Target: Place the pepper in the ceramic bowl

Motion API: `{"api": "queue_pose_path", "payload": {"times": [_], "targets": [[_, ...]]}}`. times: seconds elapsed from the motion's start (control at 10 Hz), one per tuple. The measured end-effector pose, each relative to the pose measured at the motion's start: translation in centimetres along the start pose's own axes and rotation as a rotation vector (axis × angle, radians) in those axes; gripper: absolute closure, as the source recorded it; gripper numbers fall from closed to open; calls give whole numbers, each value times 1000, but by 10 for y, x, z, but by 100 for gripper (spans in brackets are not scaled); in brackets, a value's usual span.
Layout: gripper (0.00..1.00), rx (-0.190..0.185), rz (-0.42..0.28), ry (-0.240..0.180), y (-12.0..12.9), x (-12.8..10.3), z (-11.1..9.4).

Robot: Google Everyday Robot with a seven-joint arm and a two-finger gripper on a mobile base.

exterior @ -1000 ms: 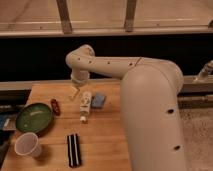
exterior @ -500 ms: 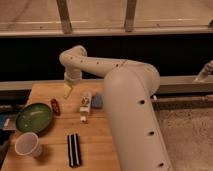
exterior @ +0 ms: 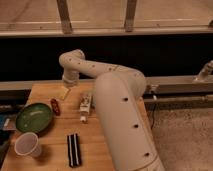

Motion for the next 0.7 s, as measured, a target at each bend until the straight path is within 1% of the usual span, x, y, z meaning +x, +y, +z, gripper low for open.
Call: {"api": "queue_pose_path", "payload": {"times": [0.1, 0.3, 0.6, 0.7], "targets": [[20, -20, -18, 4, 4, -7, 11], [20, -43, -53, 6, 12, -19, 20], [20, -66, -107, -4, 27, -30, 25], [20, -73, -138, -11, 36, -36, 24]]}}
